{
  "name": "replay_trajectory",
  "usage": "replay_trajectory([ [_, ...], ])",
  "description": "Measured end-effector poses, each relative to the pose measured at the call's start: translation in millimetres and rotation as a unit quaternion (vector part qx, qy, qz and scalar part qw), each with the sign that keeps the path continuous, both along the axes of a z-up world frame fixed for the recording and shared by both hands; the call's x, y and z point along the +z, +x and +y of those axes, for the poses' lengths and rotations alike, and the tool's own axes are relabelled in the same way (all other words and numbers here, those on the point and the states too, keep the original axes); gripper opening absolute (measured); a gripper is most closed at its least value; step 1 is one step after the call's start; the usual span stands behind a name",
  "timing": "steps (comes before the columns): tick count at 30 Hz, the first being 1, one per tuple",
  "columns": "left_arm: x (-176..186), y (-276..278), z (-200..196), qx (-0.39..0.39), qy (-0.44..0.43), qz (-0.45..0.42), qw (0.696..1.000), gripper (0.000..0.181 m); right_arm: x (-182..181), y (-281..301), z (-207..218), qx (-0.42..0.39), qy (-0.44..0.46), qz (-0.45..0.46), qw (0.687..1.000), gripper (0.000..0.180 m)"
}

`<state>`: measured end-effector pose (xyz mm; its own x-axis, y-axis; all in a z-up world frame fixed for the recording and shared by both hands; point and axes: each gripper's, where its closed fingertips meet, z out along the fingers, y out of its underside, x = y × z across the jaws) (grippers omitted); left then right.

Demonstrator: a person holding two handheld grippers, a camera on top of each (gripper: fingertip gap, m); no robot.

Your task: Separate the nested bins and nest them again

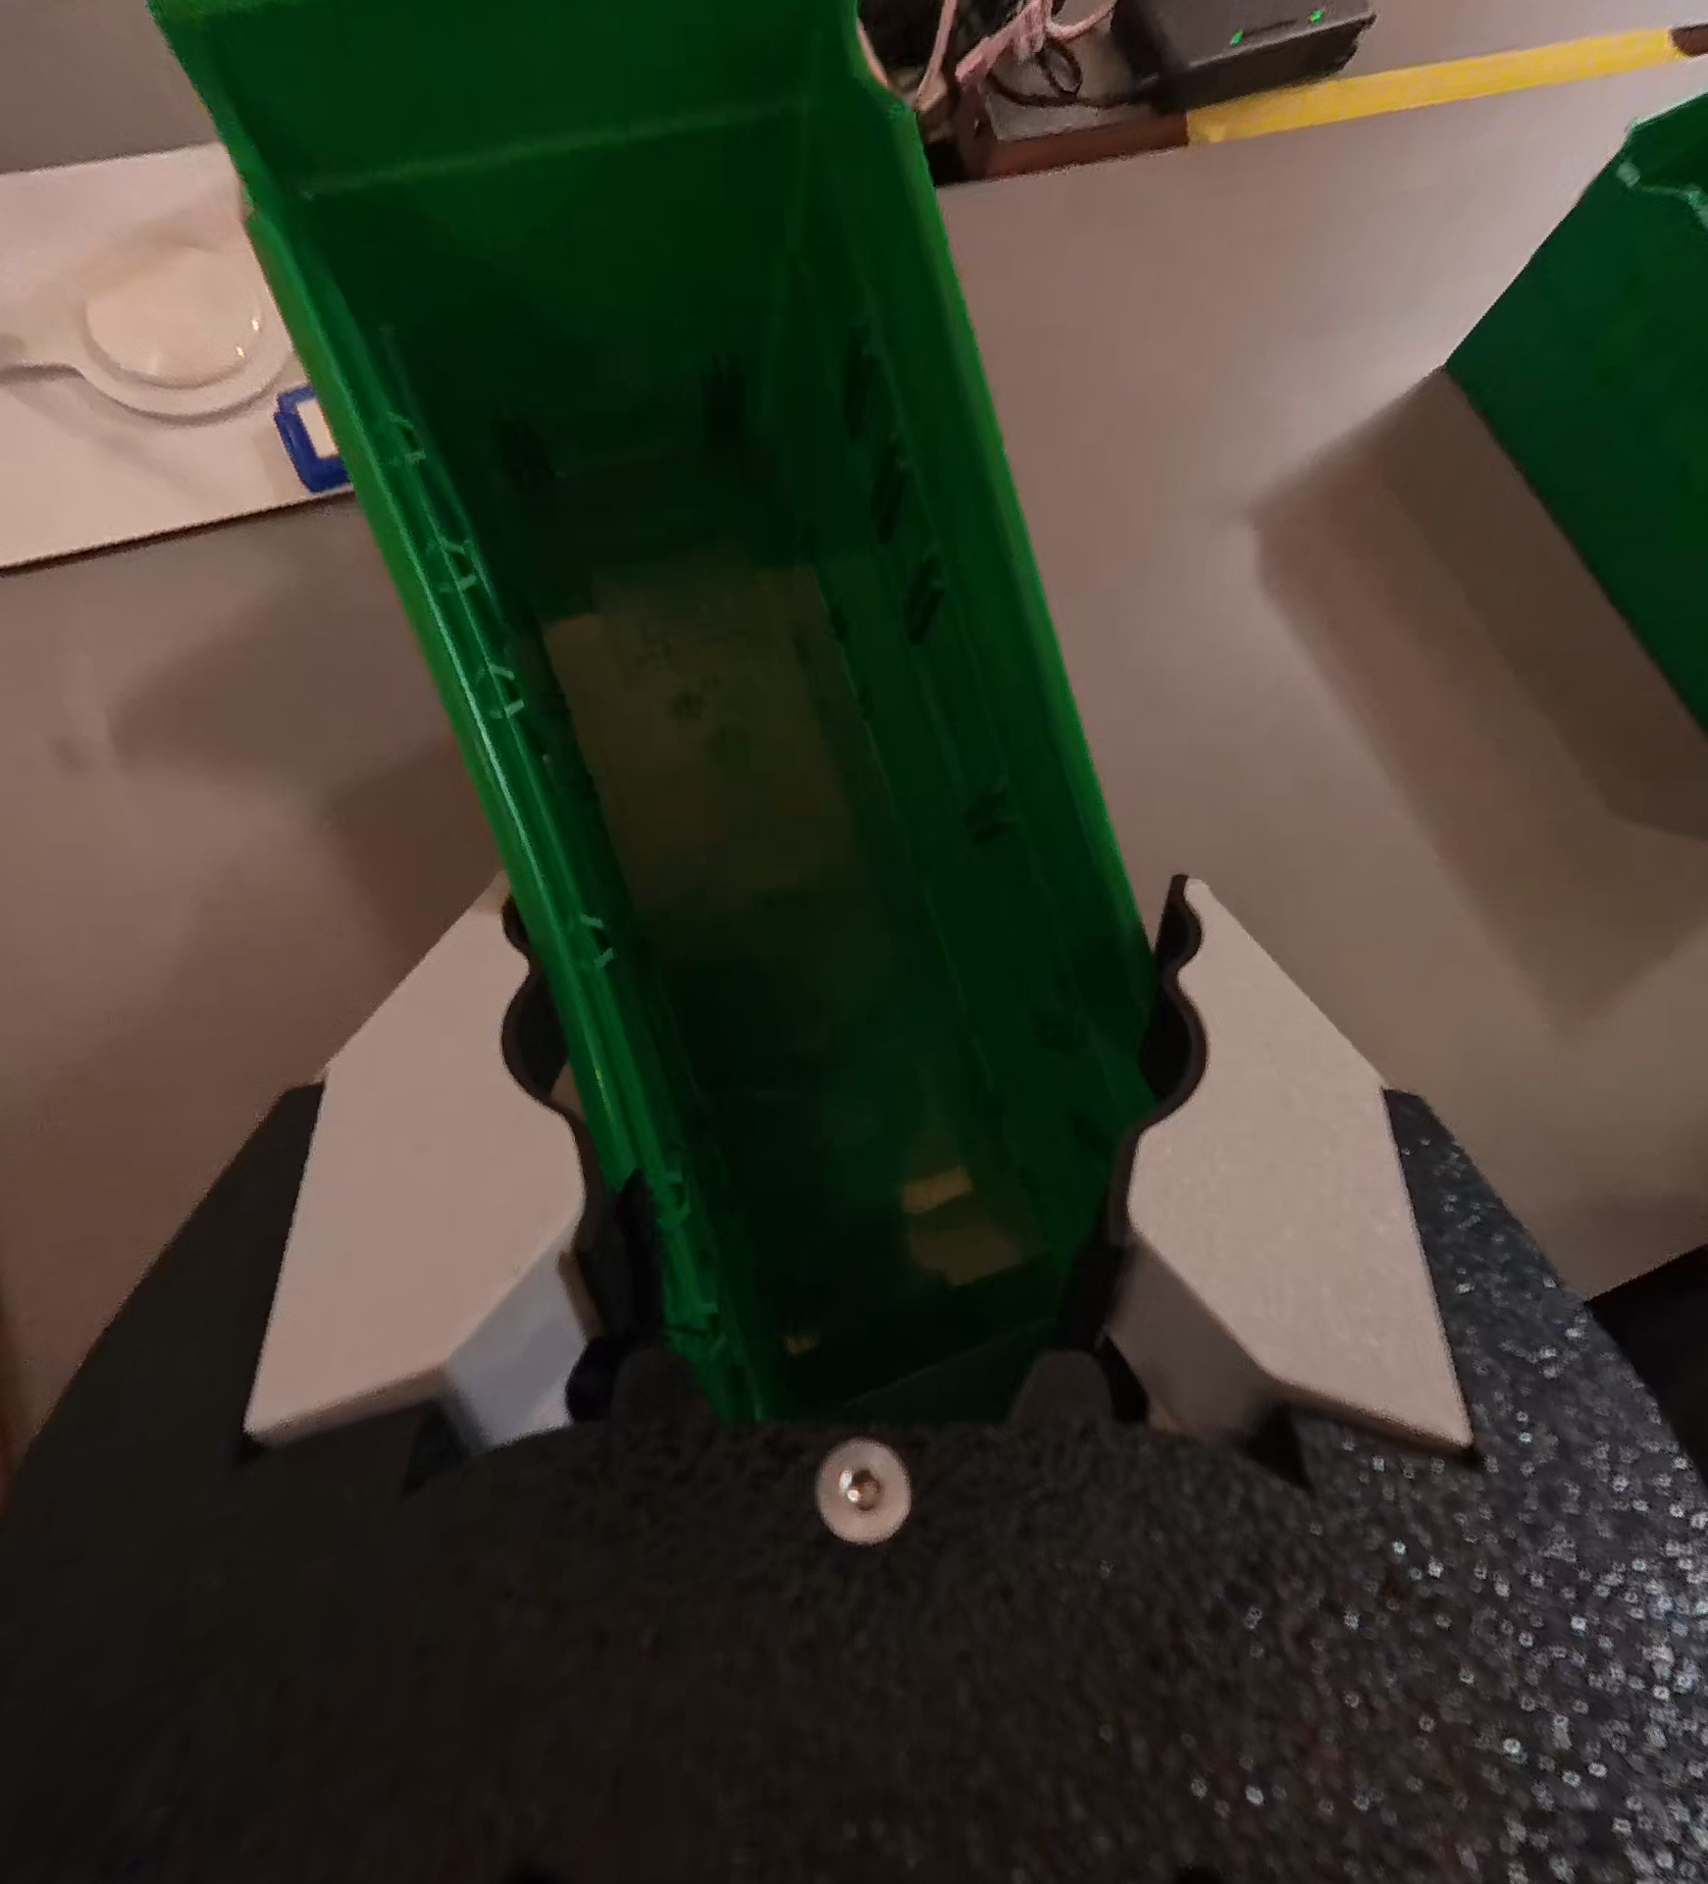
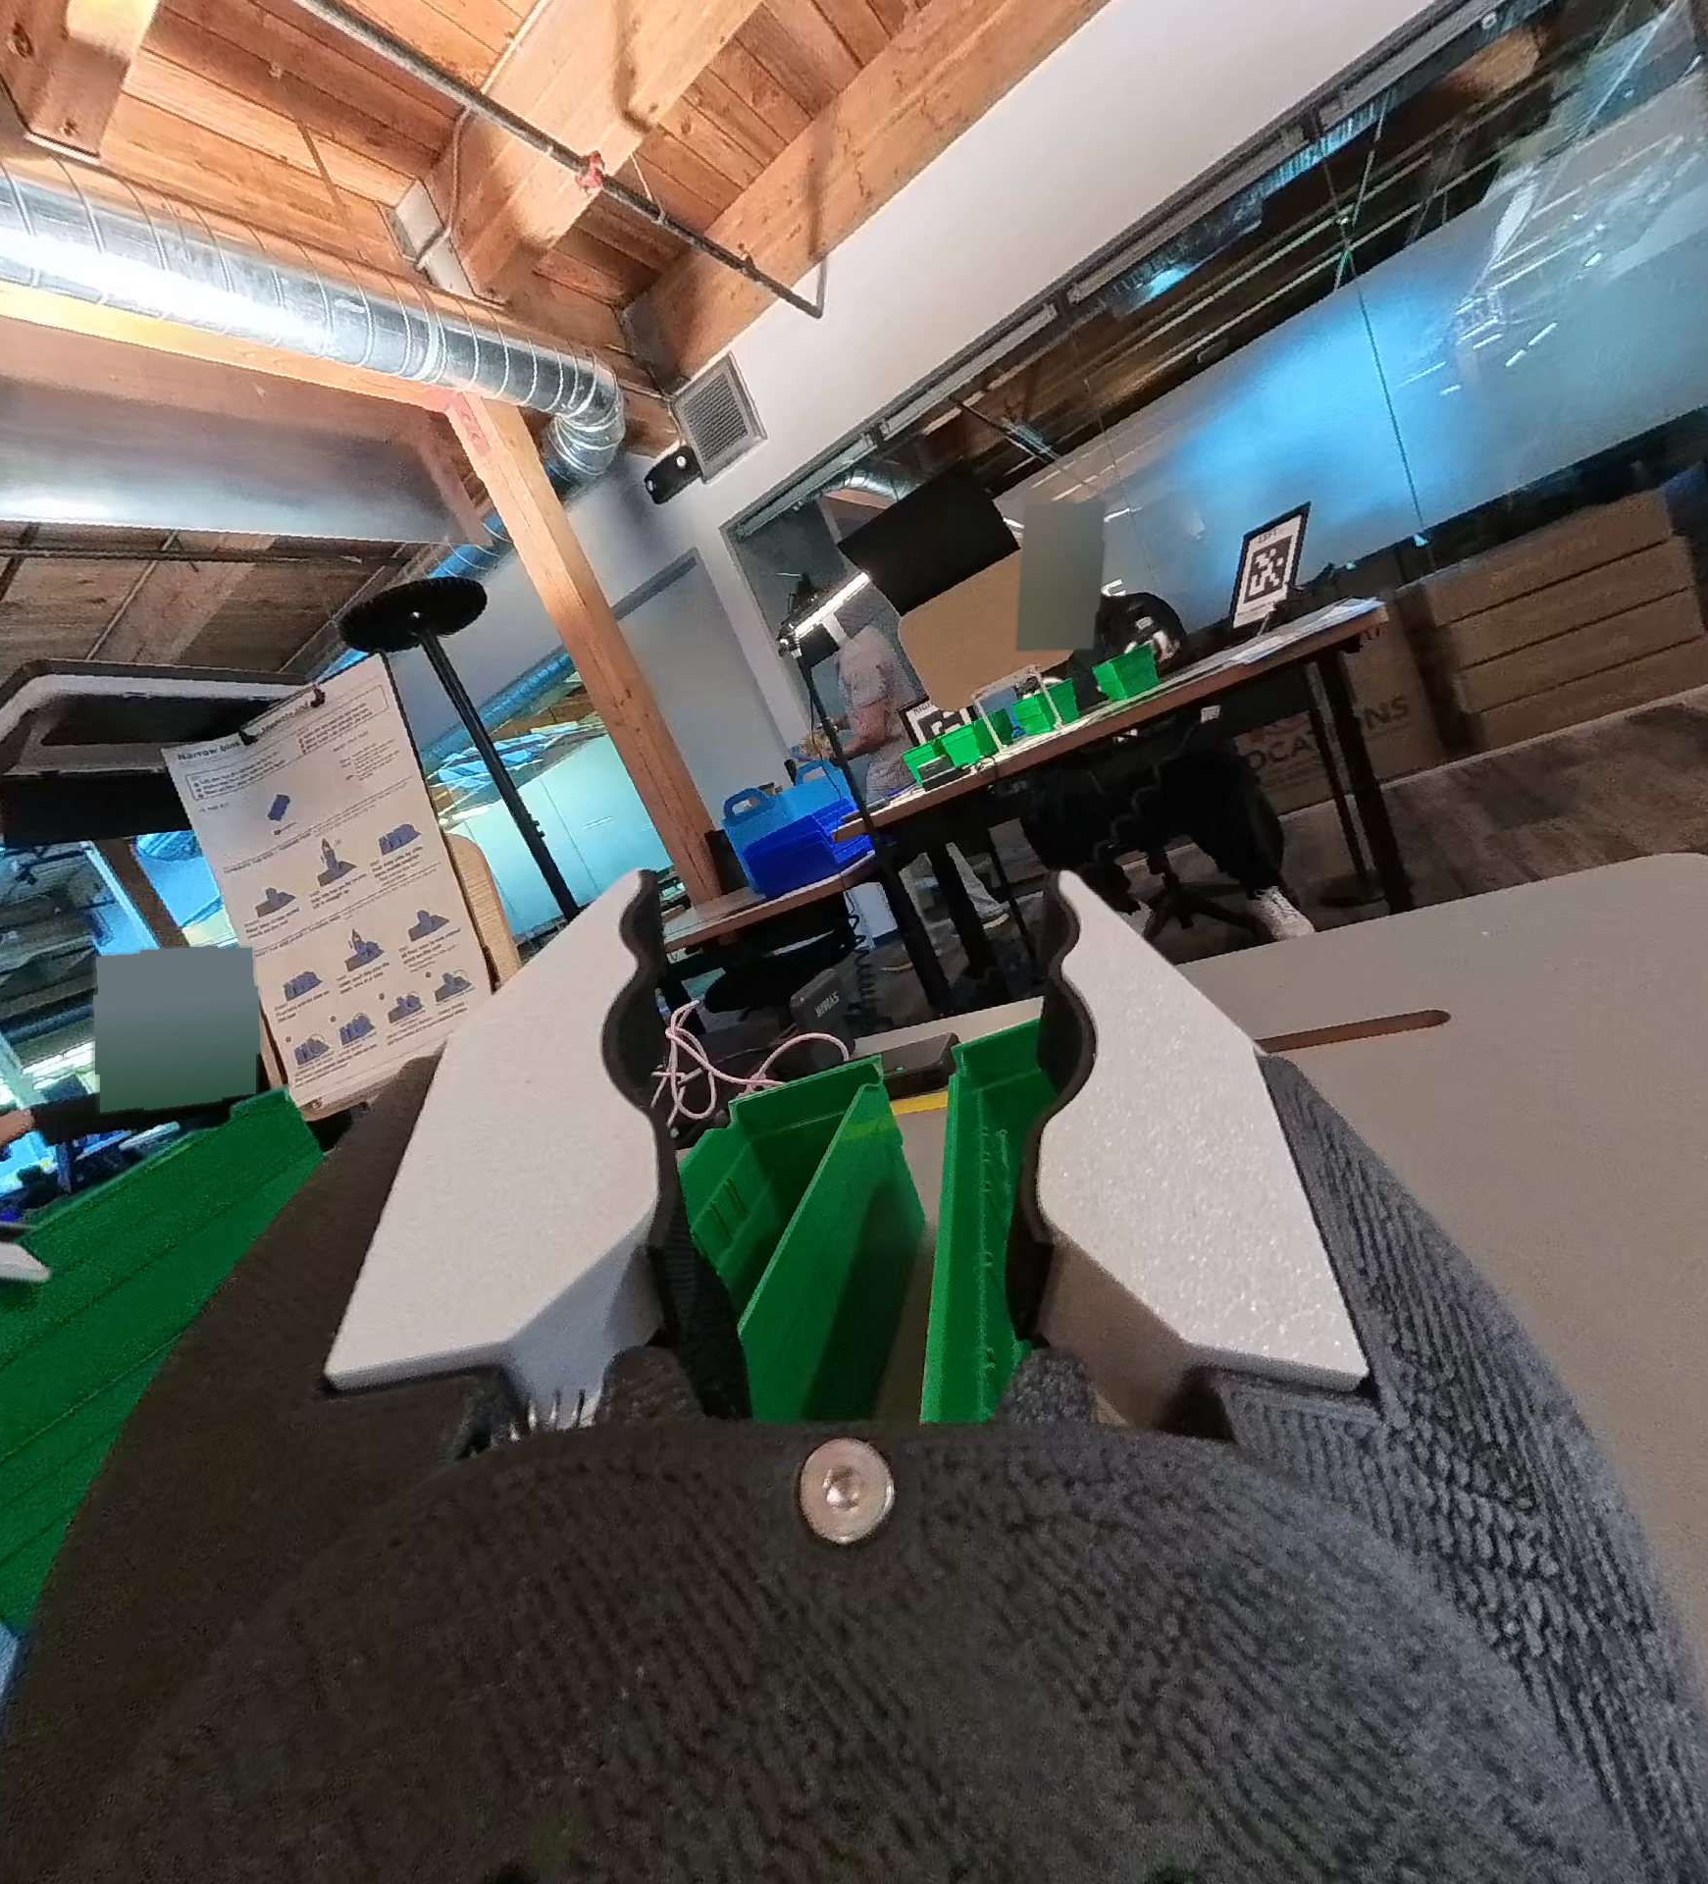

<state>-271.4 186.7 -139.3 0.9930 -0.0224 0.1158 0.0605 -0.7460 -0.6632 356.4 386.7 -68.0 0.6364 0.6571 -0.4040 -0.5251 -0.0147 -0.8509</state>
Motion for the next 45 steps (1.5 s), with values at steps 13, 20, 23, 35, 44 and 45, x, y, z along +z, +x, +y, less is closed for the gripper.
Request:
replay_trajectory([
  [13, -37.5, -4.3, 18.5, -0.016, -0.052, 0.003, 0.999, 0.118, -4.2, -6.2, 2.4, 0.011, -0.013, -0.006, 1.0, 0.073],
  [20, -52.4, -7.0, 20.8, -0.014, -0.052, -0.014, 0.998, 0.119, -8.5, -11.2, 4.0, 0.026, -0.028, -0.008, 0.999, 0.073],
  [23, -60.5, -6.9, 19.7, -0.017, -0.054, -0.018, 0.998, 0.12, -10.8, -13.7, 4.7, 0.033, -0.036, -0.008, 0.999, 0.073],
  [35, -71.1, -7.2, 18.2, -0.014, -0.067, 0.01, 0.998, 0.136, -16.9, -23.2, 5.7, 0.054, -0.053, -0.016, 0.997, 0.074],
  [44, -2.9, -22.3, 23.1, 0.05, 0.056, 0.052, 0.996, 0.159, -17.3, -24.4, 4.9, 0.066, -0.058, -0.011, 0.996, 0.075],
  [45, 10.5, -16.1, 25.7, 0.053, 0.079, 0.053, 0.994, 0.159, -17.3, -24.2, 4.9, 0.065, -0.059, -0.01, 0.996, 0.075],
])
